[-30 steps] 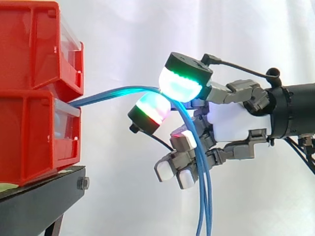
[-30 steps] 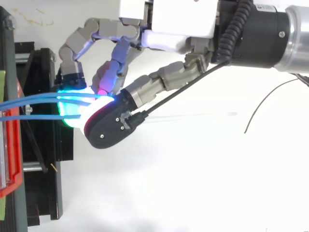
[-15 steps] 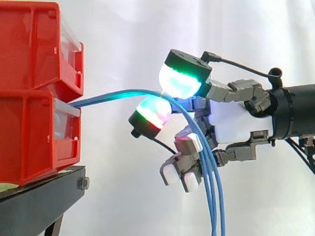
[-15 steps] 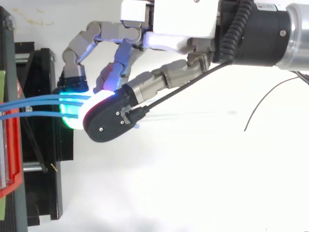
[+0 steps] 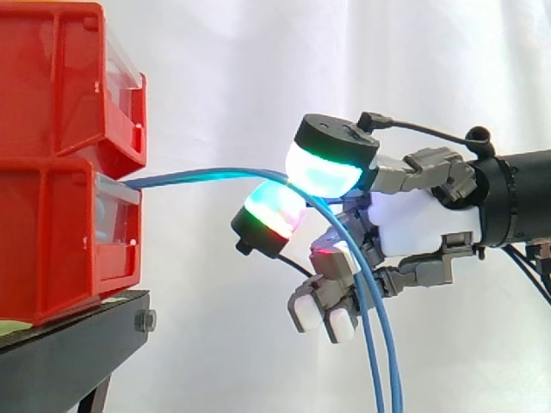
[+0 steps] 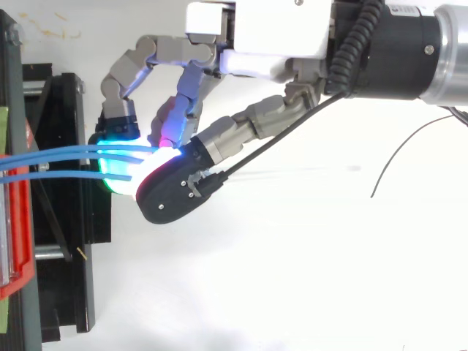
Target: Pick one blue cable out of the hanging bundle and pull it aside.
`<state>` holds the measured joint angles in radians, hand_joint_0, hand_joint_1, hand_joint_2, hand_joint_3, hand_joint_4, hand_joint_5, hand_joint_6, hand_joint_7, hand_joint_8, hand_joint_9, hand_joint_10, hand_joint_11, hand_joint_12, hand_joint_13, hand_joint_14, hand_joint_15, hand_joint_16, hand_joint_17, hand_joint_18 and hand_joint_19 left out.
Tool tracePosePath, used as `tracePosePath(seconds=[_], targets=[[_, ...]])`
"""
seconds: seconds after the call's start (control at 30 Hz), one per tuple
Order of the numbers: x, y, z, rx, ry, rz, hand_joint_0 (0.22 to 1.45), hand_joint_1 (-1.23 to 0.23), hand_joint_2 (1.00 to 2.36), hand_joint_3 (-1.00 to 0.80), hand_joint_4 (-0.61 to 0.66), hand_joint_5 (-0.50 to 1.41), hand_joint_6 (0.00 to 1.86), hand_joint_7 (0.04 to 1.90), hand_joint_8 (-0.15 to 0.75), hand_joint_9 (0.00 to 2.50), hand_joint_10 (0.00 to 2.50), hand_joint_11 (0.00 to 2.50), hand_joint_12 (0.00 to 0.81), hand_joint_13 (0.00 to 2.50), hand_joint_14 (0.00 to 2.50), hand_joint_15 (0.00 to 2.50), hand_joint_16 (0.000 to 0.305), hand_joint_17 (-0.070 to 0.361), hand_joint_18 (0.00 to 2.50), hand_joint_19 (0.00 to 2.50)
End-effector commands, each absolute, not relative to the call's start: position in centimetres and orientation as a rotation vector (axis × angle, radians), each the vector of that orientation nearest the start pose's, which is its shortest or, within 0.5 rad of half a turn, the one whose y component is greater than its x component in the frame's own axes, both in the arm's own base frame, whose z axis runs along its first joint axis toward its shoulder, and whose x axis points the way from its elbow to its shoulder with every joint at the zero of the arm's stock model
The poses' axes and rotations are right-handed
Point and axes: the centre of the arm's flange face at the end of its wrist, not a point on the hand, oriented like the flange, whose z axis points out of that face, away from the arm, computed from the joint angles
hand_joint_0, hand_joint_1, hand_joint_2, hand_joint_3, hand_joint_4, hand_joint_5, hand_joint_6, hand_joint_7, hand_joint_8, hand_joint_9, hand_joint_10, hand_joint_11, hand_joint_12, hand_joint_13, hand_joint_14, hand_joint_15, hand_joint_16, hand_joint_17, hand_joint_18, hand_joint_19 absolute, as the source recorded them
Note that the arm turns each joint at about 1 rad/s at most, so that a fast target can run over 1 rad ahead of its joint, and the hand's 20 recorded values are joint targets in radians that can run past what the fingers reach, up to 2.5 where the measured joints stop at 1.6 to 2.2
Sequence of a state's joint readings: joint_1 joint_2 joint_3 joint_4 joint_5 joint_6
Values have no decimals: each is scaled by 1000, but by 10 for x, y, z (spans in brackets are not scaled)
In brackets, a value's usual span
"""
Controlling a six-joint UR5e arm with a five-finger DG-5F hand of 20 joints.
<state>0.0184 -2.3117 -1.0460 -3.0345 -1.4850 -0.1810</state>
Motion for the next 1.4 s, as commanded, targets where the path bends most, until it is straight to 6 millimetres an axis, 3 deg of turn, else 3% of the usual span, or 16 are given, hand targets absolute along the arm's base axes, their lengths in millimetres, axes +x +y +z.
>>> tracePosePath(seconds=[0.0, 0.13, 0.23, 0.33, 0.47, 0.57, 0.67, 0.87, 1.17, 1.27, 1.37], targets=[[760, -128, 282, 1178, 1332, 973, 788, -869, 1000, -500, -271, -161, 954, 936, 247, 1185, 20, 809, 320, 896, 21, 587, 37, 84, 829, 643], [761, -128, 283, 1177, 1330, 974, 770, -856, 1000, -500, -371, -167, 968, 971, 227, 1143, 18, 798, 303, 881, 22, 591, 35, 80, 820, 606], [760, -128, 284, 1176, 1329, 974, 723, -896, 1000, -500, -318, -159, 980, 898, 216, 1120, 20, 791, 286, 889, 22, 621, 34, 76, 814, 616], [760, -128, 286, 1174, 1327, 976, 573, -934, 1000, -500, -177, -135, 951, 711, 207, 1123, 20, 795, 285, 892, 22, 635, 34, 75, 810, 638], [760, -127, 287, 1171, 1325, 979, 421, -657, 1000, -500, -146, -116, 914, 696, 253, 1180, 14, 759, 340, 913, 20, 636, 43, 98, 807, 652], [760, -127, 287, 1172, 1327, 978, 420, -479, 1000, -500, -146, -107, 896, 736, 264, 1229, 16, 749, 342, 926, 21, 643, 44, 100, 808, 672], [760, -127, 287, 1174, 1327, 976, 431, -432, 1000, -500, -132, -105, 888, 747, 273, 1246, 15, 760, 345, 937, 20, 649, 44, 100, 800, 701], [760, -126, 289, 1171, 1326, 980, 523, -537, 1000, -500, -123, -110, 879, 809, 254, 1243, 20, 792, 321, 927, 23, 692, 38, 85, 746, 765], [760, -126, 290, 1171, 1328, 979, 589, -767, 1018, -216, -47, -134, 895, 848, 263, 1207, 22, 849, 323, 939, 25, 723, 37, 84, 772, 787], [760, -126, 290, 1170, 1328, 978, 622, -837, 1021, -193, -18, -141, 908, 887, 264, 1191, 21, 852, 318, 942, 25, 724, 38, 86, 807, 775], [760, -126, 290, 1172, 1327, 978, 710, -874, 1016, -297, -96, -161, 931, 972, 264, 1146, 20, 867, 314, 940, 25, 705, 38, 86, 831, 736]])
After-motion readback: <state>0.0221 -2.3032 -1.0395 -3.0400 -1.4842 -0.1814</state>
